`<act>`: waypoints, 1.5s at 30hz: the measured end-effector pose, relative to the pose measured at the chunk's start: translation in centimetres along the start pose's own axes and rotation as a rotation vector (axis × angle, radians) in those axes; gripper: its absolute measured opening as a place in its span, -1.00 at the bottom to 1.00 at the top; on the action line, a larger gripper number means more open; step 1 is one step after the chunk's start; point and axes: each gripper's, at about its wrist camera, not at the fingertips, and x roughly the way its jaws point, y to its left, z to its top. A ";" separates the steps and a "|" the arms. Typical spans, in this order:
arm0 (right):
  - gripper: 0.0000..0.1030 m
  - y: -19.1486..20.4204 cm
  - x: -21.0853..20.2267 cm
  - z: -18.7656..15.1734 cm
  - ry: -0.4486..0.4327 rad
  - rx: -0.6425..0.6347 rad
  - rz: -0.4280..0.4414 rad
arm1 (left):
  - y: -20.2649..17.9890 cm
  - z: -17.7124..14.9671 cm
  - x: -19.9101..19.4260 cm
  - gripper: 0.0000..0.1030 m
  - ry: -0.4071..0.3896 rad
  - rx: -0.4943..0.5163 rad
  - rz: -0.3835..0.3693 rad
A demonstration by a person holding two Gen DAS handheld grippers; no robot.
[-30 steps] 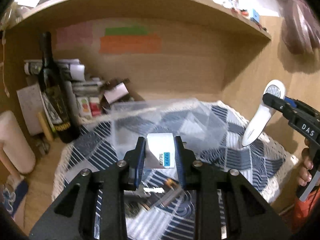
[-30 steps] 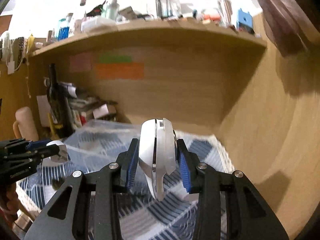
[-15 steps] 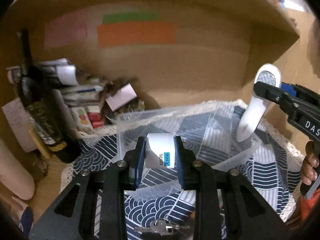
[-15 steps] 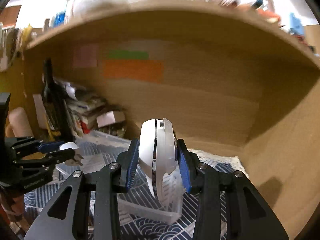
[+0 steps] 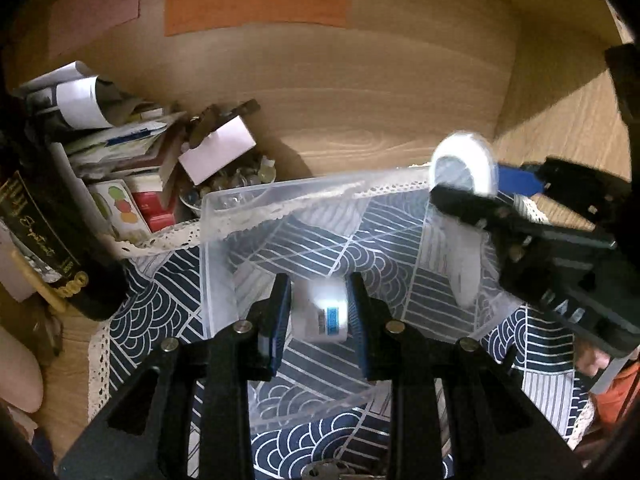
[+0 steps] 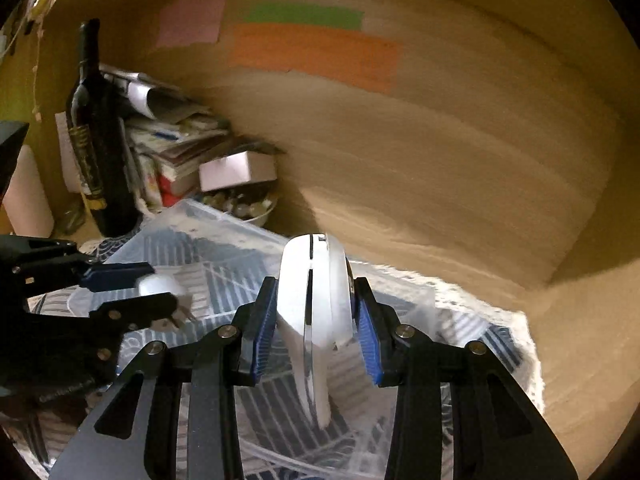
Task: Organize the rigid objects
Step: 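Carry both items into the clear box and open both tools, then grasp the metal ball with the left tool while the right tool grasps the black cable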
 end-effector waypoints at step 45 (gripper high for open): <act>0.68 0.9 -6.8 -12.3 0.154 0.138 0.071 | 0.3 -12.8 -7.8 0.31 0.081 -0.059 0.030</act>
